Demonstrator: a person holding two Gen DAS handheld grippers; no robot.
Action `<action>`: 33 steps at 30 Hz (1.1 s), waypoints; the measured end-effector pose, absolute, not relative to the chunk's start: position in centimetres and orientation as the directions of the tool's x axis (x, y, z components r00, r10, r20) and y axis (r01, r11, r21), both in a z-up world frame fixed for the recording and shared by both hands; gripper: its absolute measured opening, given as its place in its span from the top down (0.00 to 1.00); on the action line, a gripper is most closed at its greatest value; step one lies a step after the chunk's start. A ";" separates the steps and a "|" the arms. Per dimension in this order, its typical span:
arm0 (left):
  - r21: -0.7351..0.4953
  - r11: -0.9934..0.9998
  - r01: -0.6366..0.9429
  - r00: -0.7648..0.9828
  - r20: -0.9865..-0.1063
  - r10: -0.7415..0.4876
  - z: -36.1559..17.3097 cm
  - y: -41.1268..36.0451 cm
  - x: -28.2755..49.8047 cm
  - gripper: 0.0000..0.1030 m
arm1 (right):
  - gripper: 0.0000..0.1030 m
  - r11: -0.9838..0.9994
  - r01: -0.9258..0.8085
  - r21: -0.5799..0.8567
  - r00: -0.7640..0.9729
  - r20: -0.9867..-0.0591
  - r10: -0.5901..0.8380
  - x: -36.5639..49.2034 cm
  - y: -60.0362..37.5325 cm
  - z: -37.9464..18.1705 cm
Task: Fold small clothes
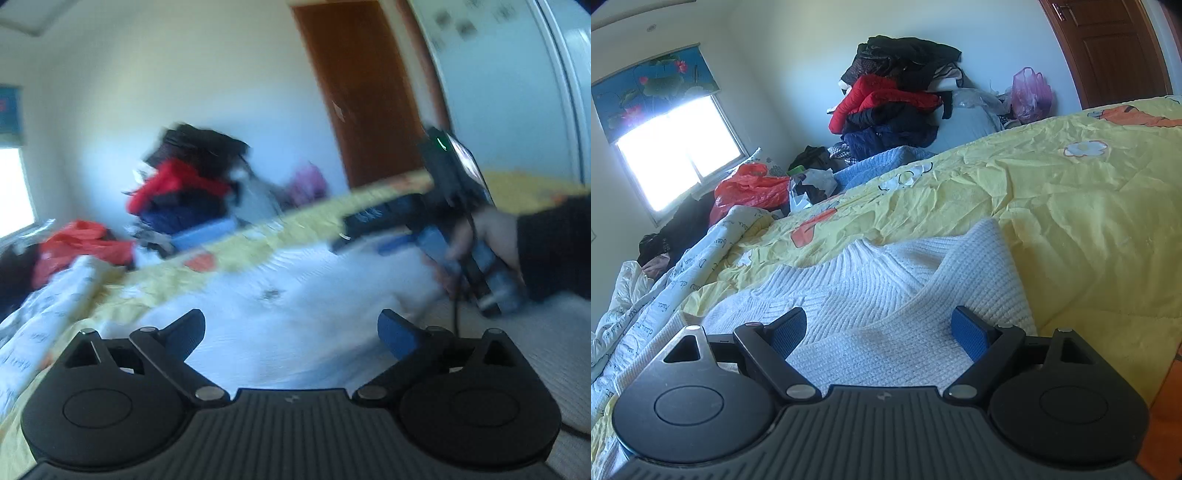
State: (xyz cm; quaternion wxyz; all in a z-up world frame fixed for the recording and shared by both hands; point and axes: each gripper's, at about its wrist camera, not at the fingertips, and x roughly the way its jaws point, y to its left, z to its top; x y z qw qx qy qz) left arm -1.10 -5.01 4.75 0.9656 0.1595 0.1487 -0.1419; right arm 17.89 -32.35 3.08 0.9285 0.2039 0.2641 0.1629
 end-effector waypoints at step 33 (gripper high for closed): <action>-0.036 0.995 0.097 0.772 -0.628 -0.099 1.4 2.3 1.0 0.00 | 0.86 0.835 -0.240 0.495 0.560 -0.633 0.535 10.4 -27.4 5.5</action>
